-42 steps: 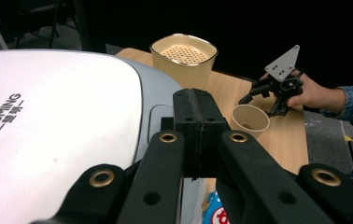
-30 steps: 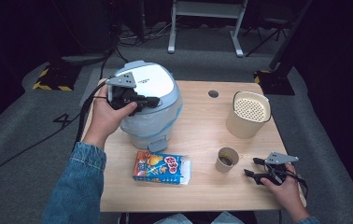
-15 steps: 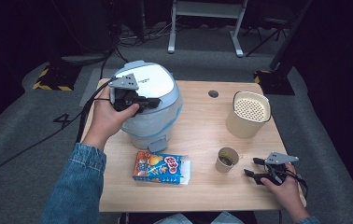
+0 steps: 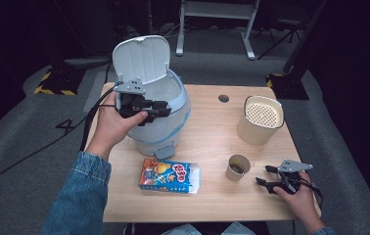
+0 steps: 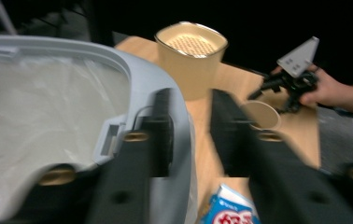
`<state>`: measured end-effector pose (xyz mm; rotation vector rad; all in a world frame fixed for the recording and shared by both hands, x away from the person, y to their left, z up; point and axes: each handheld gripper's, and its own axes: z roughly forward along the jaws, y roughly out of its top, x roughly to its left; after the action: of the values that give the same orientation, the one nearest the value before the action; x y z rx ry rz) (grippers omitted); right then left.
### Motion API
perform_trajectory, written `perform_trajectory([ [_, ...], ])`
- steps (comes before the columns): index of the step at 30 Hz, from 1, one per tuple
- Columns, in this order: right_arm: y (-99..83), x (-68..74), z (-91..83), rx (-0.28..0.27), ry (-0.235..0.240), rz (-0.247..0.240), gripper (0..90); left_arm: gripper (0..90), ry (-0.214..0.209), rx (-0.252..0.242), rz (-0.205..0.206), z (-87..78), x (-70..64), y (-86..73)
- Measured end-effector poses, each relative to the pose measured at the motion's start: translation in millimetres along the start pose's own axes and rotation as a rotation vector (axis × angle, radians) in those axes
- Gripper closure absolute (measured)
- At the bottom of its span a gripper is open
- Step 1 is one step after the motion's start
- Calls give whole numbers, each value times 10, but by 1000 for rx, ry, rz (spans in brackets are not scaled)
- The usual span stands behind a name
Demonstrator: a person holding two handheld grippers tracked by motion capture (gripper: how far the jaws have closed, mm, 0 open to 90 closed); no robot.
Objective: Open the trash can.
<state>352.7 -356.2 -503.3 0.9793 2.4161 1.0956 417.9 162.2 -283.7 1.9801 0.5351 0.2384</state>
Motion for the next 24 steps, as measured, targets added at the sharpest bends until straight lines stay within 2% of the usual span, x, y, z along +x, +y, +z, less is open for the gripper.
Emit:
perform_trajectory([
  [3,0,6,-3,0,-1,4,309,575,11,-31,29,-59,-46,-11],
  [7,18,19,-44,10,12,-7,342,502,-1,-68,42,-199,-164,-53],
  [10,81,52,-148,-3,11,-29,383,426,12,-58,65,-267,-273,-117],
  [14,182,138,-313,-32,16,-59,443,352,43,-16,82,-367,-428,-261],
  [16,244,204,-382,-52,39,-84,450,333,50,-22,74,-430,-494,-332],
  [20,328,309,-445,-42,32,-110,449,321,100,-6,56,-545,-581,-461],
  [22,361,351,-467,-38,42,-117,451,322,107,-2,53,-566,-593,-496],
  [24,398,389,-496,-36,44,-123,457,334,110,2,41,-609,-633,-606],
])
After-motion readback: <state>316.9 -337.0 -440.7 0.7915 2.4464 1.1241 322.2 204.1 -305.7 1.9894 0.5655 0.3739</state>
